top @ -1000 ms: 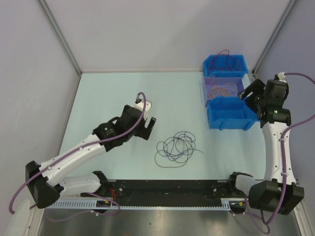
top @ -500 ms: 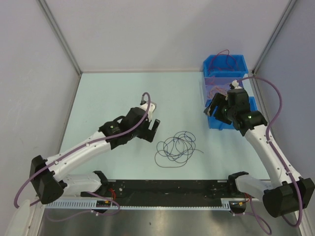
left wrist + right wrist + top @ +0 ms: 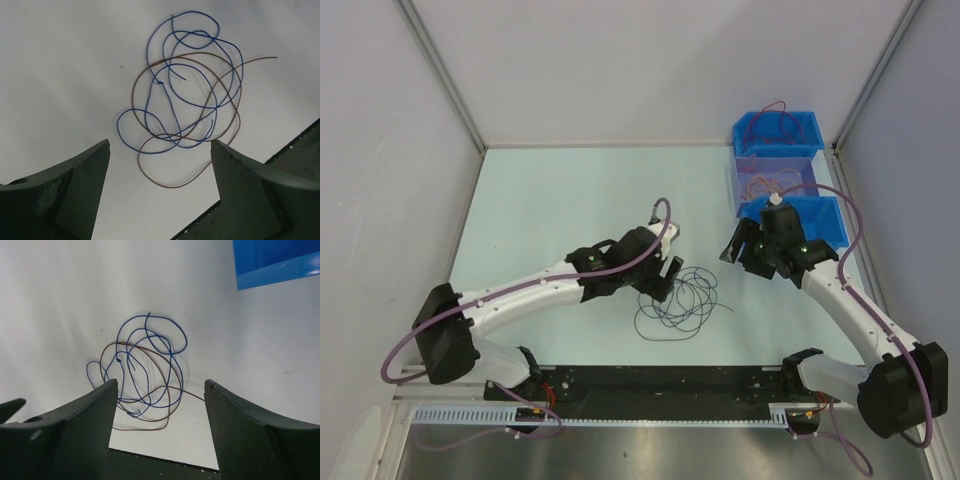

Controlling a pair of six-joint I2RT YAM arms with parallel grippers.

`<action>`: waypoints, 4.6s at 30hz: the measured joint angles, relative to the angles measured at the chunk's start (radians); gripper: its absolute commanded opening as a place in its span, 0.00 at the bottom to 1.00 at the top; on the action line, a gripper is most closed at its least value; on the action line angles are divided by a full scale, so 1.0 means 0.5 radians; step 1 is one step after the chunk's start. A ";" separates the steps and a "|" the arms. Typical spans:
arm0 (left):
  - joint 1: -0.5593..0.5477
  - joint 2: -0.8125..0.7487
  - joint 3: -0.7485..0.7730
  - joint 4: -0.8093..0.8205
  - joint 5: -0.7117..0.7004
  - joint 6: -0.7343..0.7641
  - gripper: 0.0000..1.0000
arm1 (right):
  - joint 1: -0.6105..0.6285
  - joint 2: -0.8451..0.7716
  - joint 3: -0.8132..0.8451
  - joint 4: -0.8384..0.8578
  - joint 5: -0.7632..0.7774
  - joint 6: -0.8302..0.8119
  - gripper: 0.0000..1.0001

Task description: Untangle the cables

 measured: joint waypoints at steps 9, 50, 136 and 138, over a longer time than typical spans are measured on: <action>-0.237 0.311 0.213 0.107 0.056 -0.030 0.85 | -0.201 -0.098 0.000 -0.025 0.052 -0.006 0.74; -0.375 1.180 0.610 0.244 0.050 0.008 0.33 | -0.600 -0.261 -0.067 -0.111 -0.152 -0.162 0.74; 0.187 0.223 0.332 0.313 0.803 -0.205 0.00 | 0.113 -0.043 -0.304 0.864 -0.845 0.492 0.00; 0.201 0.223 0.335 0.285 0.761 -0.204 0.00 | 0.055 -0.063 -0.304 0.843 -0.861 0.481 0.00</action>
